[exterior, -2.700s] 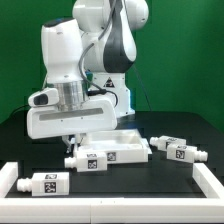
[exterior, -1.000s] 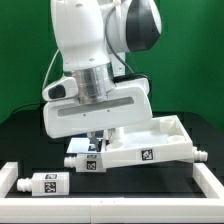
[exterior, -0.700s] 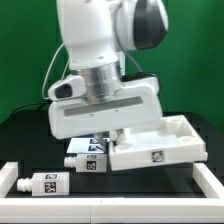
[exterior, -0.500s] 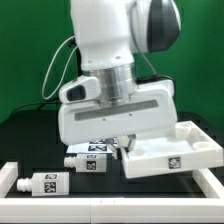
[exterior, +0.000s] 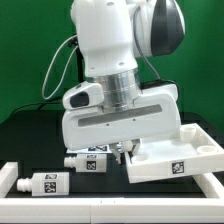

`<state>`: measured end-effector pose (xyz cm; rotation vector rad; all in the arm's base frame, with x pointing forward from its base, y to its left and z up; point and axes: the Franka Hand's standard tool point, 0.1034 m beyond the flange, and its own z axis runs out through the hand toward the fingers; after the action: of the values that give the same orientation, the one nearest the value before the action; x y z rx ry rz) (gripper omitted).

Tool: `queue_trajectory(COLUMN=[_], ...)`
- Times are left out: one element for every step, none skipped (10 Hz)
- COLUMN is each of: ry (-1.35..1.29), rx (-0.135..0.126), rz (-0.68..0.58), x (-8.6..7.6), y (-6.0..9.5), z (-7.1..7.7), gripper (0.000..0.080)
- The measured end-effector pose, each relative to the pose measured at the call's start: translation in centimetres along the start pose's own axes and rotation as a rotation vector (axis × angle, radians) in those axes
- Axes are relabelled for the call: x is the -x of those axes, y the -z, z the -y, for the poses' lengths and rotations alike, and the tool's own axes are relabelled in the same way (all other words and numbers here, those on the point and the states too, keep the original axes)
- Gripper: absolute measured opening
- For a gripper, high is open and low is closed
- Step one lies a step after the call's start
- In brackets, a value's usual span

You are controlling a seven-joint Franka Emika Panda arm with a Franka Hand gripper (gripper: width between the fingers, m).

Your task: Assemble one leg

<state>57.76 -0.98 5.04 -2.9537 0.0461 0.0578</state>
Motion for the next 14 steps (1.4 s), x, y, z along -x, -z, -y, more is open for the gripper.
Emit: queue_trajectory(ry=[-0.035, -0.059, -0.064, -0.063, -0.061, -0.061, -0.061, -0.058, -0.05, -0.058, -0.06, -0.077, -0.072, -0.06], rx=[0.0, 0.003, 0.005, 0.006, 0.005, 0.005, 0.005, 0.007, 0.015, 0.012, 0.013, 0.014, 0.015, 0.018], rz=[0.0, 0.0, 0.0, 0.0, 0.001, 0.002, 0.003, 0.003, -0.009, -0.005, -0.006, -0.009, -0.011, -0.022], x=[-0.8, -1.4, -1.7, -1.7, -1.7, -1.6, -1.6, -1.5, -1.6, -1.7, -1.9, -2.0, -2.0, -2.2], y=[-0.3, -0.8, -1.3, -1.6, -1.6, -1.7, -1.7, -2.0, -2.8, -3.5, -3.6, -3.7, -3.9, -4.0], z=[-0.8, -1.6, -2.3, -2.4, -2.3, -2.3, -2.3, -2.2, -1.7, -2.0, -2.1, -1.6, -0.5, 0.1], gripper=[0.0055, 0.0055, 0.0055, 0.0055, 0.0055, 0.0055, 0.0055, 0.0055, 0.0055, 0.0055, 0.0055, 0.0055, 0.0058, 0.0058])
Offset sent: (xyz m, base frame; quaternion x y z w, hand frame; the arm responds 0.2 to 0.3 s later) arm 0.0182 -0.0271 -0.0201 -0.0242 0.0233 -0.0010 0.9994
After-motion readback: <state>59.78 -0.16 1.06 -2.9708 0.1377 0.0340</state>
